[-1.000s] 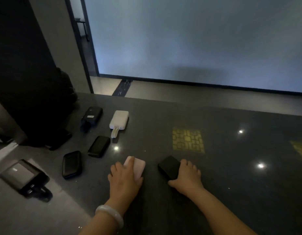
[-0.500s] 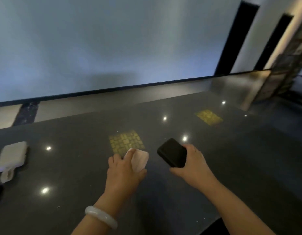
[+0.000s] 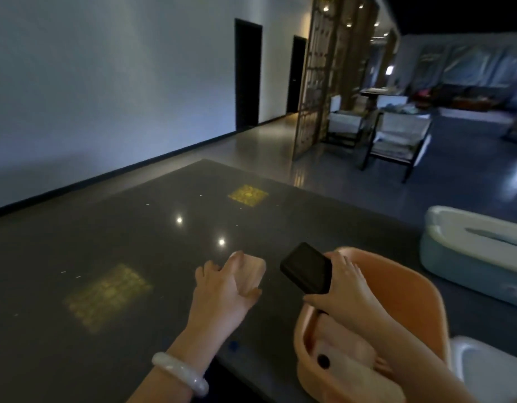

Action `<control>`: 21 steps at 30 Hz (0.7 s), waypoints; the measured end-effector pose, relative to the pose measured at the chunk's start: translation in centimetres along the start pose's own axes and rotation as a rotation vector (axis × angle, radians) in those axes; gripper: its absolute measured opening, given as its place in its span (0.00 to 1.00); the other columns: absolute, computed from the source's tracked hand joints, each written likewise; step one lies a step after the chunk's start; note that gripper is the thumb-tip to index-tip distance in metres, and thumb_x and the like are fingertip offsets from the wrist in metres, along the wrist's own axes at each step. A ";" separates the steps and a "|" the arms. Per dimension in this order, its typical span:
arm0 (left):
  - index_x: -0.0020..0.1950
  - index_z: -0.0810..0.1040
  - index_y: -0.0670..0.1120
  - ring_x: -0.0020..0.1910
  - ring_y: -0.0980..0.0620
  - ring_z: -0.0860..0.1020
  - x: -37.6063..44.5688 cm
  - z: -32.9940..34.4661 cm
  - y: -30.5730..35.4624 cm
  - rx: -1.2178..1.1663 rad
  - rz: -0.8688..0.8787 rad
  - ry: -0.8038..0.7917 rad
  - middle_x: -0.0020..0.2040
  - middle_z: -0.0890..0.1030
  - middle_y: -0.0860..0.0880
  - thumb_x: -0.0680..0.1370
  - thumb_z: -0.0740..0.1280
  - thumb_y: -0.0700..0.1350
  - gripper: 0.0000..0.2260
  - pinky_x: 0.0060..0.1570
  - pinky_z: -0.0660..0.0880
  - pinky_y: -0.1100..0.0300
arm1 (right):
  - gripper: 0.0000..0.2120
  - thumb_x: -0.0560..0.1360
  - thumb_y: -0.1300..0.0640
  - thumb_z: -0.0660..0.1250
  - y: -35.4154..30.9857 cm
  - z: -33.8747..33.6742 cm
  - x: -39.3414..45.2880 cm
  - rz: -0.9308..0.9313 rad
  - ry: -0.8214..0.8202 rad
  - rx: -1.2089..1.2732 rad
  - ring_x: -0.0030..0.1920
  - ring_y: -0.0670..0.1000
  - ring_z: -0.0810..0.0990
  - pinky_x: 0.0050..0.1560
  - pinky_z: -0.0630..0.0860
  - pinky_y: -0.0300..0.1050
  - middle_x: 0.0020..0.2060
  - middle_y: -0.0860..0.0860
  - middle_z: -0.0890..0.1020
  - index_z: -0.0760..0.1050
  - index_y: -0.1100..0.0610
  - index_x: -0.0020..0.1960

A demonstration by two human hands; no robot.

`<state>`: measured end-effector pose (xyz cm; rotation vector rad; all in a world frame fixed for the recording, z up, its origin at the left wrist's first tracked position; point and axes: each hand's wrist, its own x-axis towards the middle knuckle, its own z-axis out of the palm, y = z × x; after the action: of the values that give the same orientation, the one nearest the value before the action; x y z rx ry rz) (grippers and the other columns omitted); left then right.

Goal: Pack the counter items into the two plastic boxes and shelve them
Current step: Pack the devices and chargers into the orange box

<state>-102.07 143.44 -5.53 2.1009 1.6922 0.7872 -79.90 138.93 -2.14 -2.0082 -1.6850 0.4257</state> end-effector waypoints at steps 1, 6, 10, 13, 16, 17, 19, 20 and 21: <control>0.72 0.56 0.64 0.62 0.51 0.61 0.3 1.0 1.3 0.001 0.020 -0.016 0.58 0.64 0.52 0.71 0.69 0.63 0.34 0.51 0.66 0.59 | 0.38 0.63 0.47 0.78 1.5 -0.7 -0.2 0.022 0.008 0.004 0.58 0.46 0.72 0.62 0.73 0.49 0.56 0.45 0.71 0.63 0.49 0.67; 0.74 0.55 0.63 0.63 0.51 0.61 1.3 4.6 5.8 -0.005 0.094 -0.085 0.62 0.64 0.52 0.70 0.69 0.65 0.37 0.56 0.70 0.56 | 0.44 0.63 0.47 0.79 7.2 -2.7 -0.4 0.145 0.045 0.032 0.65 0.51 0.68 0.67 0.69 0.52 0.64 0.48 0.71 0.61 0.52 0.72; 0.74 0.54 0.63 0.65 0.50 0.61 2.1 6.4 8.0 0.019 0.145 -0.162 0.64 0.64 0.52 0.68 0.68 0.69 0.39 0.58 0.70 0.55 | 0.43 0.64 0.47 0.79 9.8 -2.6 0.3 0.215 0.000 -0.007 0.67 0.52 0.68 0.69 0.67 0.52 0.65 0.49 0.70 0.61 0.52 0.72; 0.75 0.55 0.62 0.66 0.49 0.61 2.9 7.6 8.6 0.037 0.200 -0.179 0.65 0.64 0.50 0.70 0.68 0.66 0.38 0.59 0.70 0.55 | 0.40 0.63 0.47 0.78 11.0 -2.1 0.6 0.208 -0.087 -0.052 0.63 0.49 0.69 0.66 0.69 0.48 0.61 0.47 0.71 0.63 0.51 0.69; 0.75 0.55 0.60 0.65 0.50 0.62 3.5 8.2 8.5 0.066 0.260 -0.201 0.63 0.65 0.51 0.71 0.69 0.63 0.37 0.54 0.69 0.59 | 0.33 0.63 0.47 0.77 11.7 -1.3 0.8 0.161 -0.202 -0.054 0.57 0.45 0.72 0.57 0.72 0.43 0.55 0.43 0.71 0.65 0.46 0.63; 0.75 0.55 0.60 0.64 0.51 0.62 3.6 8.4 8.4 0.072 0.275 -0.201 0.63 0.65 0.51 0.71 0.69 0.63 0.37 0.53 0.68 0.60 | 0.32 0.62 0.46 0.77 11.8 -0.9 0.9 0.155 -0.232 -0.038 0.55 0.44 0.72 0.55 0.73 0.42 0.54 0.43 0.72 0.66 0.44 0.61; 0.75 0.55 0.59 0.63 0.52 0.62 3.8 8.6 8.3 0.082 0.296 -0.194 0.62 0.65 0.51 0.70 0.70 0.63 0.38 0.53 0.69 0.60 | 0.32 0.61 0.42 0.76 12.1 -0.1 0.7 0.167 -0.276 0.005 0.53 0.44 0.74 0.54 0.75 0.43 0.53 0.41 0.73 0.66 0.41 0.61; 0.75 0.55 0.59 0.63 0.52 0.62 3.9 8.7 8.2 0.090 0.302 -0.191 0.63 0.65 0.51 0.70 0.70 0.63 0.38 0.53 0.69 0.60 | 0.32 0.61 0.41 0.75 12.4 0.3 0.6 0.172 -0.295 0.010 0.54 0.44 0.73 0.56 0.75 0.44 0.54 0.41 0.73 0.66 0.40 0.61; 0.75 0.55 0.59 0.63 0.52 0.63 4.0 8.8 8.2 0.099 0.303 -0.190 0.63 0.65 0.51 0.70 0.70 0.63 0.38 0.54 0.69 0.59 | 0.33 0.61 0.41 0.75 12.7 0.6 0.4 0.173 -0.315 0.015 0.54 0.43 0.73 0.56 0.75 0.44 0.54 0.40 0.72 0.65 0.39 0.62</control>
<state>-89.82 146.06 -6.96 2.4511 1.3595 0.5703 -69.66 137.85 -9.54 -2.1729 -1.6808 0.8508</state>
